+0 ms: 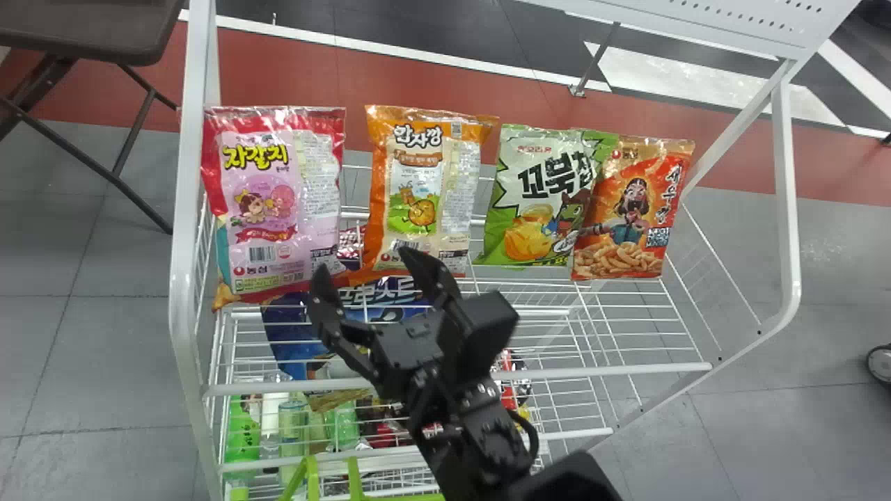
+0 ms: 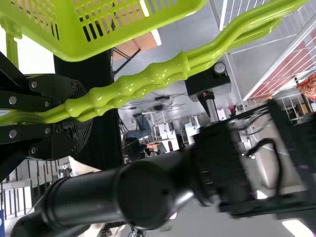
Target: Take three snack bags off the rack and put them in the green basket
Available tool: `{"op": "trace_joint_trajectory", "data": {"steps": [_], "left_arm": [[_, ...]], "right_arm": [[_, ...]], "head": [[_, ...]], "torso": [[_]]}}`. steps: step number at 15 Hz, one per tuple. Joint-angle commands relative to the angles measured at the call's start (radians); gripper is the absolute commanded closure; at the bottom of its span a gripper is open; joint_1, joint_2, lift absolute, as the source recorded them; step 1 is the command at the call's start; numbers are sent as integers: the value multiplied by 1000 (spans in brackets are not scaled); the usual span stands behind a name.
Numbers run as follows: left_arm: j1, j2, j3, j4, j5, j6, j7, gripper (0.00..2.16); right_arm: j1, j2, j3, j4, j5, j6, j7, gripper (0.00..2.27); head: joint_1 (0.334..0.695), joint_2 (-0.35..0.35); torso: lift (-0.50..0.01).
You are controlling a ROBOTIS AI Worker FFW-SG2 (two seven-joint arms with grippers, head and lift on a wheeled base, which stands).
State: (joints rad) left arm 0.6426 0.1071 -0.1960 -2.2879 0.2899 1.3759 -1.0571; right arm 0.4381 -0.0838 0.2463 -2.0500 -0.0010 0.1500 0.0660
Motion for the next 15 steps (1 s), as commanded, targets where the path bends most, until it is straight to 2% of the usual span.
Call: {"op": "trace_joint_trajectory", "data": {"steps": [1, 5, 9, 10, 11, 12, 13, 15], "left_arm": [[-3, -1, -17, 11, 0, -20, 8, 1541], [-9, -1, -28, 19, -2, -20, 8, 1541], [-11, 0, -25, 19, -5, -27, 8, 1541], [-11, 2, -22, 19, -5, -27, 8, 1541], [-12, 3, -20, 19, -5, -30, 8, 1541], [-14, 5, -20, 19, -5, -30, 8, 1541], [-15, 5, -20, 19, -5, -30, 9, 1541], [-18, 8, -20, 19, -5, -30, 8, 1541]], "right_arm": [[-116, 2, 24, 48, -30, 110, 9, 130], [-254, 12, 62, 129, -57, 214, 11, 130], [-345, 29, 79, 231, -94, 245, 51, 161], [-368, 29, 77, 246, -109, 273, 84, 458], [-377, 29, 77, 246, -117, 322, 118, 1193], [-374, 27, 79, 243, -120, 325, 129, 1757], [-360, 27, 79, 226, -119, 322, 132, 2172], [-325, 21, 80, 166, -86, 325, 137, 2243]], "head": [[695, -300], [695, -244], [695, -187], [695, -162], [695, -151], [695, -136], [695, -125], [695, -111]], "torso": [[-26], [-26], [-26], [-26], [-26], [-26], [-26], [-26]]}}
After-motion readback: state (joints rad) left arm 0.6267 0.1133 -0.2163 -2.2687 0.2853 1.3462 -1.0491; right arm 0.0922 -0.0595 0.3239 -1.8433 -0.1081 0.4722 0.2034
